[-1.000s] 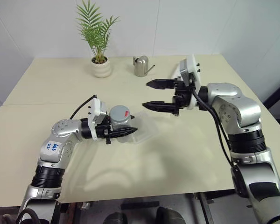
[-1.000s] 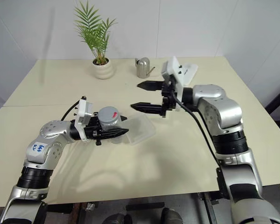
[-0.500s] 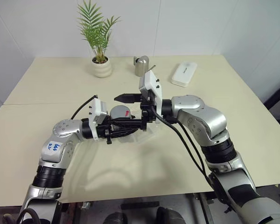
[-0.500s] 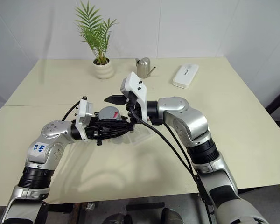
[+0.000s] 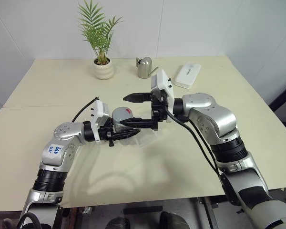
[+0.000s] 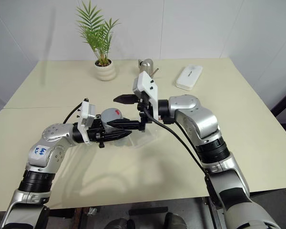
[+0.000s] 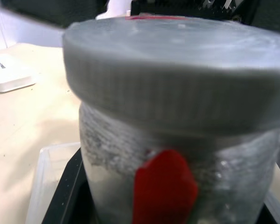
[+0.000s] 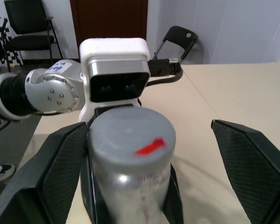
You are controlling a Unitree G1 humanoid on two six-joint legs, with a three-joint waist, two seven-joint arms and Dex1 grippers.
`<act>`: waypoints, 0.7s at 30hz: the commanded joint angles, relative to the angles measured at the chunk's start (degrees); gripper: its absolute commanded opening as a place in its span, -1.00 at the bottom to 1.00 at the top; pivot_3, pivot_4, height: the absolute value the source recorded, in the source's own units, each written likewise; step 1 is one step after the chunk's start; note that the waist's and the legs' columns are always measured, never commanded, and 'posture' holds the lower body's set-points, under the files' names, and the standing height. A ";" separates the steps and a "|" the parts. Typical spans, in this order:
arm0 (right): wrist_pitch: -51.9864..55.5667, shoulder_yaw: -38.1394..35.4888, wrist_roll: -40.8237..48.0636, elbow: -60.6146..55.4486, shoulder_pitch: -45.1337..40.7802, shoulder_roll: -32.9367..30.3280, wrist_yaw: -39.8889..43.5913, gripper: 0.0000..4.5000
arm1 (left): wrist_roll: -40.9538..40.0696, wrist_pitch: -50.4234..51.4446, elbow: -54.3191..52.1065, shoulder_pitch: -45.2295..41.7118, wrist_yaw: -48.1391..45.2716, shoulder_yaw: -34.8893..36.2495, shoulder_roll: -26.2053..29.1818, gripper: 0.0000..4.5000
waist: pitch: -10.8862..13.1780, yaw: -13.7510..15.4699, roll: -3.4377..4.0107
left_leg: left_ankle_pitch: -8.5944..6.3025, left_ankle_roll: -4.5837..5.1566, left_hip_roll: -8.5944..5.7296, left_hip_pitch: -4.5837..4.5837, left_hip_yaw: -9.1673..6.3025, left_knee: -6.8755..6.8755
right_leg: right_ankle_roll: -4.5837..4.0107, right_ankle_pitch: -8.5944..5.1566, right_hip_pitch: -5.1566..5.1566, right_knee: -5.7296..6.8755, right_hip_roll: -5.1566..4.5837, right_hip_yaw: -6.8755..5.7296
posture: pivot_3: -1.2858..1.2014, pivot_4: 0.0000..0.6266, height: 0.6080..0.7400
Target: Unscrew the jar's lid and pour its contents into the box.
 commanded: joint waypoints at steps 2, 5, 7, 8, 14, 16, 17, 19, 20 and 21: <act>-2.32 -6.04 -1.72 4.50 0.55 -5.44 0.53 0.97 | -1.15 -1.10 -3.13 -0.40 -1.75 0.78 0.84 -0.14 | 0.00 0.40 -0.01 | 0.00 0.00 -0.02 0.00 0.00 0.01 | 0.00 0.00 0.04 -0.02 -0.02 -0.01 | 0.03 -0.52 1.00; -0.95 -7.81 -0.12 3.76 1.54 -7.65 2.78 0.97 | -1.05 -1.07 -3.06 -0.24 -2.00 1.20 1.04 -0.14 | 0.00 0.53 0.00 | -0.01 0.03 -0.02 -0.01 0.01 -0.01 | 0.01 0.01 0.02 -0.07 -0.04 0.01 | 0.03 -0.52 1.00; 0.48 -8.73 1.09 2.62 2.16 -8.31 3.90 0.97 | -1.01 -1.11 -2.96 -0.19 -2.06 1.33 1.20 -0.14 | 0.00 0.14 0.00 | -0.01 0.02 -0.01 -0.01 0.04 -0.05 | 0.01 0.01 -0.01 -0.07 -0.01 0.00 | 0.03 -0.52 1.00; 1.22 -8.91 1.71 1.92 2.36 -8.31 4.26 0.97 | -1.00 -1.12 -2.89 -0.18 -2.08 1.37 1.24 -0.14 | 0.00 -0.02 0.00 | -0.01 0.02 -0.01 -0.01 0.05 -0.05 | 0.01 0.00 -0.01 -0.07 0.00 -0.01 | 0.03 -0.52 1.00; 6.47 -8.56 6.30 -4.31 2.05 -4.11 2.57 0.97 | -0.81 -1.17 -2.46 -0.66 -2.21 1.15 1.12 -0.14 | 0.00 -0.08 0.00 | 0.00 0.01 0.04 0.01 0.05 0.00 | 0.01 0.01 0.00 0.00 0.00 0.02 | 0.03 -0.52 1.00; 8.37 -7.76 7.08 -6.91 1.74 -1.85 0.63 0.97 | -0.77 -1.15 -2.33 -0.91 -2.22 0.98 1.04 -0.14 | 0.00 -0.06 0.00 | 0.00 0.01 0.04 0.03 0.05 0.01 | 0.01 0.01 -0.01 0.03 0.00 0.04 | 0.03 -0.52 1.00; 9.01 -7.30 6.93 -7.73 1.63 -1.04 -0.21 0.97 | -0.74 -1.18 -2.19 -1.03 -2.28 0.92 1.03 -0.14 | 0.00 -0.02 0.00 | 0.00 0.00 0.04 0.02 0.04 0.01 | 0.01 0.01 -0.01 0.03 0.00 0.04 | 0.03 -0.52 1.00; 10.28 -5.44 5.99 -9.31 1.13 1.29 -2.62 0.97 | -0.64 -1.22 -1.95 -1.24 -2.41 0.73 0.98 -0.14 | 0.00 -0.02 0.00 | 0.00 0.00 0.03 0.02 0.04 0.01 | 0.01 0.01 -0.01 0.03 -0.01 0.04 | 0.03 -0.52 1.00; 10.72 -4.50 5.49 -9.92 0.91 2.21 -3.57 0.97 | -0.64 -1.21 -1.92 -1.29 -2.44 0.67 0.93 -0.14 | 0.00 0.01 0.00 | 0.00 0.00 0.02 0.02 0.04 0.01 | 0.01 0.01 -0.01 0.03 -0.01 0.05 | 0.03 -0.52 1.00; 11.00 -3.53 4.81 -10.21 0.59 3.08 -4.46 0.97 | -0.62 -1.20 -1.87 -1.36 -2.47 0.60 0.90 -0.14 | 0.00 0.05 0.00 | 0.00 0.01 0.02 0.02 0.04 0.01 | 0.01 0.01 -0.01 0.03 -0.02 0.05 | 0.03 -0.52 1.00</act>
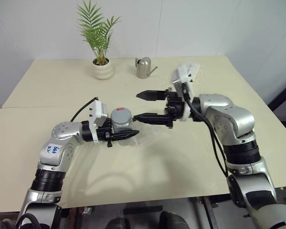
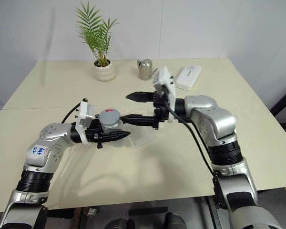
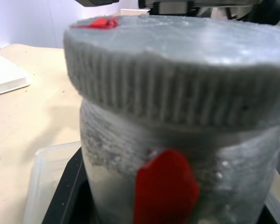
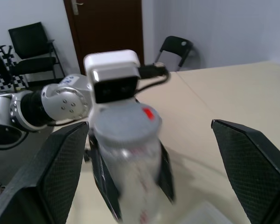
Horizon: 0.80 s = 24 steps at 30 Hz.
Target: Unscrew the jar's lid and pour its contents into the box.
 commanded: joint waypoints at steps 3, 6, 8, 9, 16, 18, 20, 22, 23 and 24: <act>1.22 4.26 -2.26 -3.40 -2.51 3.69 -4.57 0.97 | -0.47 -0.78 -0.82 -1.56 -0.53 0.21 -0.01 -0.14 | 0.00 0.06 0.00 | 0.00 0.00 -0.01 -0.01 -0.03 0.00 | 0.00 0.00 0.00 0.00 0.00 -0.01 | 0.03 -0.52 1.00; 0.87 5.42 -3.19 -3.04 -2.86 4.30 -5.04 0.97 | -0.48 -0.78 -0.67 -1.81 -0.50 0.12 -0.13 -0.14 | 0.00 0.07 0.00 | 0.00 0.00 -0.03 -0.02 -0.03 0.00 | 0.00 0.00 0.00 0.00 0.00 0.00 | 0.03 -0.52 1.00; 0.41 5.76 -3.82 -2.37 -3.15 4.59 -5.30 0.97 | -0.46 -0.81 -0.65 -1.88 -0.50 0.11 -0.15 -0.14 | 0.00 -0.02 0.00 | 0.00 0.00 -0.04 -0.01 -0.03 0.00 | 0.00 0.00 0.00 0.00 0.00 0.00 | 0.03 -0.52 1.00; 0.01 5.49 -4.10 -1.67 -3.48 4.83 -5.50 0.97 | -0.49 -0.78 -0.76 -1.83 -0.44 0.14 -0.16 -0.14 | 0.00 -0.04 0.00 | 0.00 0.00 -0.03 -0.01 -0.02 0.00 | 0.00 0.00 -0.01 0.00 0.01 0.00 | 0.03 -0.52 1.00; -1.27 3.44 -4.30 0.14 -3.46 3.41 -4.37 0.97 | -0.61 -0.60 -1.44 -1.24 -0.28 0.30 0.03 -0.14 | 0.00 -0.03 0.00 | 0.00 0.00 -0.03 -0.02 -0.02 0.00 | 0.00 0.00 -0.02 0.01 0.01 0.00 | 0.03 -0.52 1.00; -1.32 3.09 -4.08 0.07 -3.13 2.85 -3.90 0.97 | -0.62 -0.57 -1.39 -1.26 -0.28 0.37 0.12 -0.14 | 0.00 -0.03 0.00 | 0.00 0.00 -0.03 -0.02 -0.02 0.00 | 0.00 0.00 -0.01 0.00 0.00 0.00 | 0.03 -0.52 1.00; -1.29 2.84 -3.89 -0.24 -2.38 2.04 -3.25 0.97 | -0.64 -0.53 -1.39 -1.26 -0.19 0.48 0.21 -0.14 | 0.00 -0.02 0.00 | 0.00 0.01 -0.03 -0.02 -0.02 0.00 | 0.00 0.00 -0.01 0.00 0.00 0.00 | 0.03 -0.52 1.00; -1.31 2.74 -3.76 -0.43 -1.87 1.57 -2.71 0.97 | -0.66 -0.52 -1.39 -1.25 -0.15 0.49 0.27 -0.14 | 0.00 -0.04 0.00 | 0.00 0.01 -0.03 -0.02 -0.02 0.00 | 0.00 0.00 -0.01 0.00 0.01 0.00 | 0.03 -0.52 1.00; -1.35 2.69 -3.68 -0.49 -1.68 1.44 -2.51 0.97 | -0.69 -0.50 -1.44 -1.20 -0.15 0.50 0.30 -0.14 | 0.00 -0.05 0.00 | 0.00 0.01 -0.03 -0.02 -0.02 0.00 | 0.00 0.00 -0.01 0.00 0.01 0.00 | 0.03 -0.52 1.00; -1.41 2.65 -3.55 -0.58 -1.48 1.30 -2.22 0.97 | -0.71 -0.47 -1.50 -1.13 -0.14 0.49 0.32 -0.14 | 0.00 -0.04 0.00 | 0.00 0.00 -0.03 -0.02 -0.01 0.00 | 0.00 0.00 -0.01 0.00 0.01 0.00 | 0.03 -0.52 1.00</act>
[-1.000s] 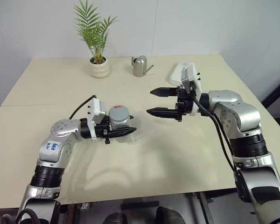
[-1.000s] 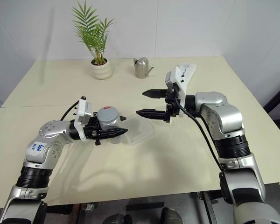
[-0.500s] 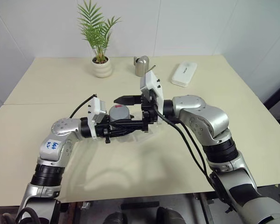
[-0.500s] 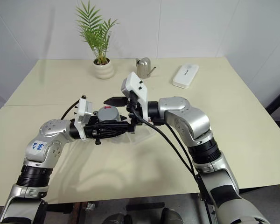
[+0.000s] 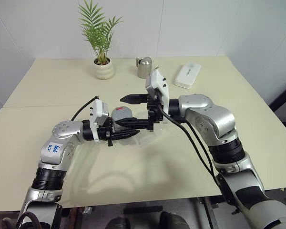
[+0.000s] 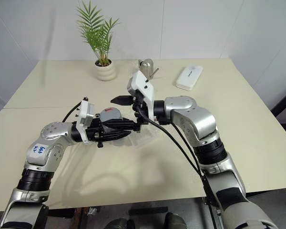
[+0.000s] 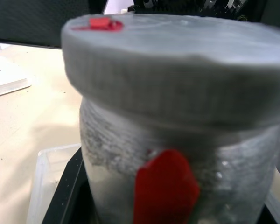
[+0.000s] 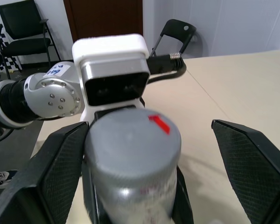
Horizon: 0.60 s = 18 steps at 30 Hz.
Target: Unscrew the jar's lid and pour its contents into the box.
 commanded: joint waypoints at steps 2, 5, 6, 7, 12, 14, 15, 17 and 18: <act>-1.23 -2.20 1.02 -1.92 0.59 -0.92 1.14 0.97 | -0.79 -0.38 -1.98 -0.32 -0.20 0.86 0.41 -0.14 | 0.00 0.00 0.00 | 0.00 0.00 0.00 0.00 0.00 0.00 | 0.00 0.00 0.00 0.00 0.00 0.00 | 0.03 -0.52 1.00; -1.13 -2.49 1.20 -2.04 1.05 -1.08 1.48 0.97 | -0.79 -0.36 -2.06 -0.20 -0.14 0.85 0.39 -0.14 | 0.00 0.00 0.00 | 0.00 0.00 0.00 0.00 0.00 0.00 | 0.00 0.00 0.00 0.00 0.00 0.00 | 0.03 -0.52 1.00; -1.11 -2.60 1.21 -2.05 1.17 -1.13 1.55 0.97 | -0.82 -0.34 -2.08 -0.17 -0.12 0.87 0.38 -0.14 | 0.00 0.00 0.00 | 0.00 0.00 0.00 0.00 0.00 0.00 | 0.00 0.00 0.00 0.00 0.00 0.00 | 0.03 -0.52 1.00; -1.08 -2.70 1.19 -2.03 1.25 -1.14 1.59 0.97 | -0.83 -0.33 -2.09 -0.15 -0.13 0.89 0.39 -0.14 | 0.00 0.00 0.00 | 0.00 0.00 0.00 0.00 0.00 0.00 | 0.00 0.00 0.00 0.00 0.00 0.00 | 0.03 -0.52 1.00; -1.02 -3.37 1.25 -1.64 1.58 -1.46 1.63 0.97 | -0.83 -0.31 -2.09 -0.11 -0.11 0.91 0.43 -0.14 | 0.00 0.00 0.00 | 0.00 0.00 0.00 0.00 0.00 0.00 | 0.00 0.00 0.00 0.00 0.00 0.00 | 0.03 -0.52 1.00; -1.08 -3.61 1.26 -1.41 1.70 -1.68 1.64 0.97 | -0.82 -0.31 -2.07 -0.12 -0.15 0.89 0.45 -0.14 | 0.00 0.02 0.00 | 0.00 0.00 0.00 0.00 0.00 0.00 | 0.00 0.00 0.00 0.00 0.00 0.00 | 0.03 -0.52 1.00; -1.11 -3.74 1.25 -1.28 1.75 -1.81 1.64 0.97 | -0.81 -0.32 -2.05 -0.13 -0.17 0.88 0.46 -0.14 | 0.00 0.04 0.00 | 0.00 0.00 0.00 0.00 0.00 0.00 | 0.00 0.00 0.00 0.00 0.00 0.00 | 0.03 -0.52 1.00; -1.22 -4.02 1.24 -0.95 1.81 -2.07 1.55 0.97 | -0.79 -0.35 -1.94 -0.22 -0.20 0.89 0.47 -0.14 | 0.00 0.04 0.00 | 0.00 0.00 0.00 0.00 0.00 0.00 | 0.00 0.00 0.00 0.00 -0.01 0.00 | 0.03 -0.52 1.00; -1.26 -4.17 1.24 -0.78 1.82 -2.17 1.47 0.97 | -0.78 -0.38 -1.90 -0.25 -0.22 0.89 0.48 -0.14 | 0.00 0.04 0.00 | 0.00 0.00 0.00 0.00 0.00 0.00 | 0.00 0.00 0.00 0.00 0.00 0.00 | 0.03 -0.52 1.00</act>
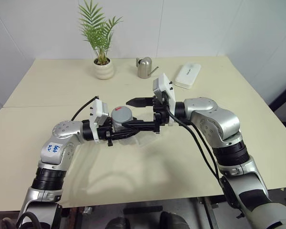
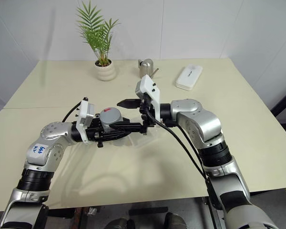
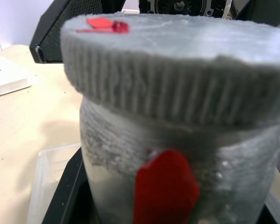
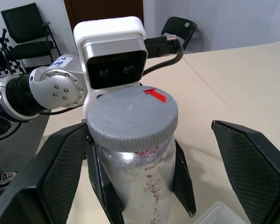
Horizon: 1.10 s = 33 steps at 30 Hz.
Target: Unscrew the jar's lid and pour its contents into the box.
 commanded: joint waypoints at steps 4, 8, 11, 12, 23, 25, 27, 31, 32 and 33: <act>-1.30 -3.34 0.58 -0.30 -0.11 -1.18 -0.44 0.97 | -0.82 -0.37 -1.92 -0.21 -0.28 0.88 0.48 -0.14 | 0.00 -0.03 0.00 | 0.00 0.00 0.01 0.00 0.00 0.00 | 0.00 0.00 0.00 0.00 0.00 0.00 | 0.03 -0.52 1.00; -1.36 -4.10 0.51 0.43 -0.28 -1.40 -0.88 0.97 | -0.85 -0.37 -1.98 -0.14 -0.22 0.91 0.54 -0.14 | 0.00 -0.01 0.00 | 0.00 0.00 0.00 0.00 0.00 0.00 | 0.00 0.00 0.00 0.00 0.00 0.00 | 0.03 -0.52 1.00; -1.50 -4.41 0.26 0.90 -0.33 -1.64 -0.78 0.97 | -0.85 -0.31 -1.99 -0.16 -0.19 0.95 0.52 -0.14 | 0.00 0.00 0.00 | 0.00 0.00 0.00 0.00 0.00 0.00 | 0.00 0.00 0.00 0.00 0.00 0.00 | 0.03 -0.52 1.00; -1.52 -4.47 0.21 0.98 -0.29 -1.76 -0.68 0.97 | -0.84 -0.33 -1.99 -0.16 -0.20 0.95 0.52 -0.14 | 0.00 0.00 0.00 | 0.00 0.00 0.00 0.00 0.00 0.00 | 0.00 0.00 0.00 0.00 0.00 0.00 | 0.03 -0.52 1.00; -2.27 -5.50 2.46 0.07 0.97 -4.74 4.26 0.97 | -0.77 -0.28 -2.07 0.09 -0.32 1.17 0.85 -0.14 | 0.00 0.04 0.00 | 0.00 0.00 0.00 0.00 0.01 0.00 | 0.00 0.00 0.00 -0.01 0.00 0.00 | 0.03 -0.52 1.00; -2.18 -5.98 3.44 -0.16 0.74 -4.85 5.38 0.97 | -0.75 -0.32 -2.08 0.12 -0.35 1.21 0.88 -0.14 | 0.00 0.03 0.00 | 0.00 0.00 0.00 0.00 0.02 0.00 | 0.00 0.00 0.00 -0.01 0.00 0.00 | 0.03 -0.52 1.00; -1.83 -6.36 4.11 -0.30 -0.13 -4.21 5.25 0.97 | -0.78 -0.31 -2.03 0.12 -0.40 1.26 0.92 -0.14 | 0.00 0.03 0.00 | 0.00 0.00 0.01 0.00 0.01 0.00 | 0.00 0.00 0.00 0.00 0.01 0.00 | 0.03 -0.52 1.00; -1.41 -4.78 3.25 -0.29 -2.09 -1.53 2.53 0.97 | -0.78 -0.25 -2.02 0.06 -0.42 1.13 0.83 -0.14 | 0.00 -0.16 0.00 | 0.00 0.00 0.01 0.01 0.02 0.00 | 0.00 0.00 0.00 0.00 0.01 0.01 | 0.03 -0.52 1.00; -1.10 -3.58 2.59 -0.49 -2.36 -0.74 1.96 0.97 | -0.76 -0.25 -1.98 -0.02 -0.40 1.03 0.72 -0.14 | 0.00 -0.16 0.00 | 0.00 0.00 0.03 0.01 0.03 0.00 | 0.00 0.00 -0.02 0.02 0.01 0.02 | 0.03 -0.52 1.00; -0.89 -2.76 2.14 -0.63 -2.53 -0.21 1.58 0.97 | -0.74 -0.25 -1.95 -0.08 -0.38 0.96 0.65 -0.14 | 0.00 -0.12 0.00 | 0.00 -0.01 0.03 0.01 0.03 0.00 | 0.00 0.00 -0.02 0.03 0.02 0.01 | 0.03 -0.52 1.00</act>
